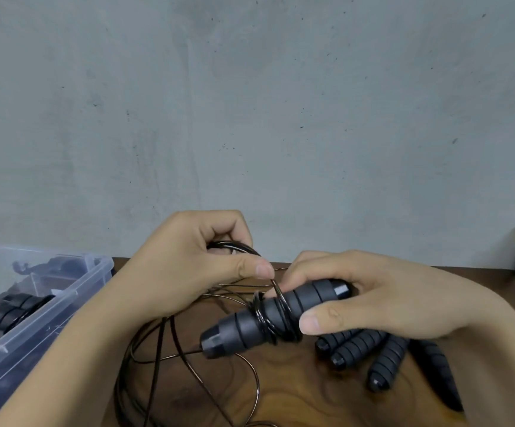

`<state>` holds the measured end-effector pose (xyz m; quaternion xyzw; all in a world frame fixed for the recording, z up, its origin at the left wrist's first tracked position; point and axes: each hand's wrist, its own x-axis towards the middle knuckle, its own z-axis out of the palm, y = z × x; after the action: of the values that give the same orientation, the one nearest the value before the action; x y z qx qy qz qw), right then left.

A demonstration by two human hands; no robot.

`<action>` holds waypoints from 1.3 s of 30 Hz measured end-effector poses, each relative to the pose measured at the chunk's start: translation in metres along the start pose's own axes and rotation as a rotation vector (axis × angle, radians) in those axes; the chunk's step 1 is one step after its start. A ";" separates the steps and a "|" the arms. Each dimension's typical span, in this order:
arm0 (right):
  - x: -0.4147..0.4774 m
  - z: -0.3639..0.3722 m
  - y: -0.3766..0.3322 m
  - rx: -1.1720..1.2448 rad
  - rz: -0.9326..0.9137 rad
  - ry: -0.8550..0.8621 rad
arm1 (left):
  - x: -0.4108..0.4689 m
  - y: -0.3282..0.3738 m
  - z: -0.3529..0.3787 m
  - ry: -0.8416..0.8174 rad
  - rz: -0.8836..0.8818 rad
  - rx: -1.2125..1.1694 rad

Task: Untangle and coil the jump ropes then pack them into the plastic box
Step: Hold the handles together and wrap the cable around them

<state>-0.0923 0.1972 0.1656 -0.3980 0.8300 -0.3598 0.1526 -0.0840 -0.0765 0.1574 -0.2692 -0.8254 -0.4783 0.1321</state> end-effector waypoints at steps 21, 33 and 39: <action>0.011 0.001 0.005 0.162 -0.245 0.931 | 0.000 -0.007 0.061 -0.204 -0.007 0.366; 0.015 0.004 0.017 -0.138 0.093 0.380 | -0.005 0.010 0.026 -0.071 0.049 0.280; 0.007 0.007 0.008 0.063 0.044 0.172 | -0.002 0.001 0.003 0.029 0.065 0.119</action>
<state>-0.0970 0.1916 0.1551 -0.3423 0.8368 -0.4151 0.1012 -0.0814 -0.0743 0.1558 -0.2809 -0.8411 -0.4277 0.1753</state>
